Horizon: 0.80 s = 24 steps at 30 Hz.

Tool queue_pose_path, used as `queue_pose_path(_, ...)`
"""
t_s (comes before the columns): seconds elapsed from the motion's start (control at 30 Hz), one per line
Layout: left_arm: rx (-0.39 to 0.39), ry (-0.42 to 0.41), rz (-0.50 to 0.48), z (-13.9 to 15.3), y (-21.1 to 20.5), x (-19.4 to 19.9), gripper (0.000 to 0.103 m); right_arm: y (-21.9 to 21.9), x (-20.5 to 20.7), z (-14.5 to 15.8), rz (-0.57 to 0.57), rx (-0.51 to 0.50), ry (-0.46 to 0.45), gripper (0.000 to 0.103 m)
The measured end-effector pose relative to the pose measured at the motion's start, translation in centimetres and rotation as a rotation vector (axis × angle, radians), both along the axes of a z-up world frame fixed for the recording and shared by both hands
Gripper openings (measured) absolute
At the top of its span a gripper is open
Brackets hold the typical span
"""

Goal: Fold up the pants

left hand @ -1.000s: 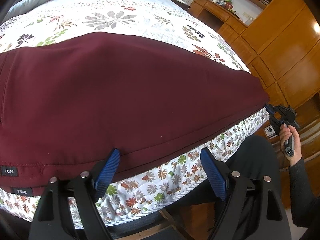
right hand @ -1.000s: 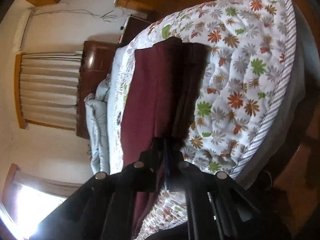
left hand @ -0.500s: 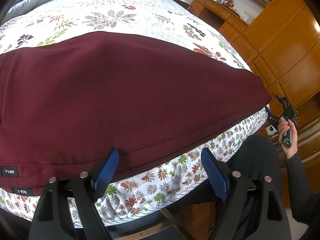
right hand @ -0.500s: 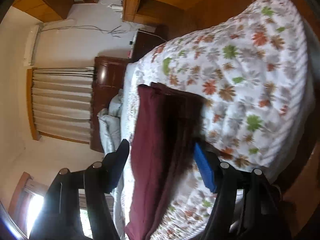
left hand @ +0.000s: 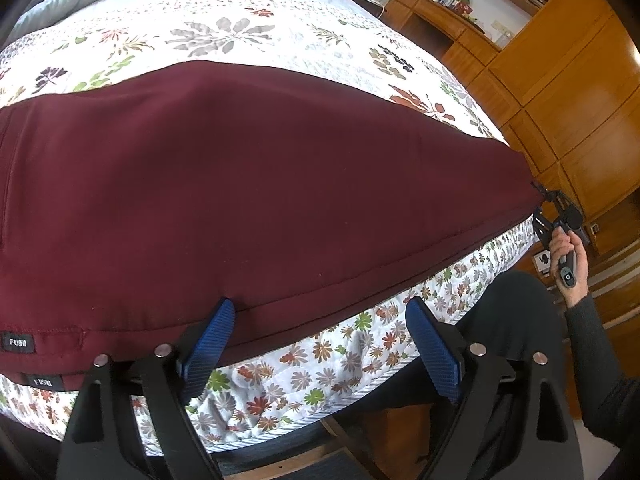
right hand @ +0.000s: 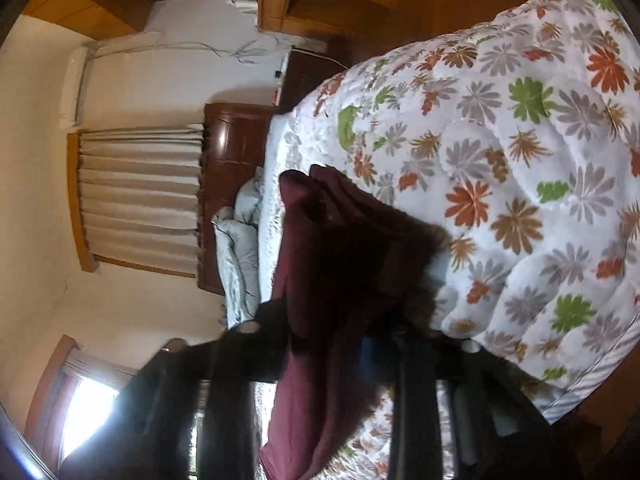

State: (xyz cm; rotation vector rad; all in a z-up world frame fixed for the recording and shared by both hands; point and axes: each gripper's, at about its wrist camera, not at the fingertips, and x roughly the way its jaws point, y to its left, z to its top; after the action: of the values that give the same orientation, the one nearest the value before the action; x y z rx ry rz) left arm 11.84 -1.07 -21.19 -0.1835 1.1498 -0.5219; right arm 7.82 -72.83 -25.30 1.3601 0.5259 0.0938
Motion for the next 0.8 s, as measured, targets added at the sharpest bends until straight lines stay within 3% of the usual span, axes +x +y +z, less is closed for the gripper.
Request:
queue_pose_path(0.23,-0.019,-0.015,0.017,1.1,0.8,-0.2,0.088,2.2,1.1,6.4,0.038,-0.269,0.067,0.015)
queue_pose_path(0.33,-0.035,-0.029,0.038,1.7,1.4,-0.6,0.088,5.2,2.3,11.0,0.056,-0.478,0.099,0.015)
queue_pose_path(0.43,-0.053,-0.05,0.06,2.5,2.5,-1.4,0.088,8.3,2.7,14.5,0.073,-0.621,0.089,0.015)
queue_pose_path(0.8,-0.069,-0.121,0.177,4.5,8.9,-3.3,0.088,19.3,4.4,22.5,0.157,-0.952,0.029,0.015)
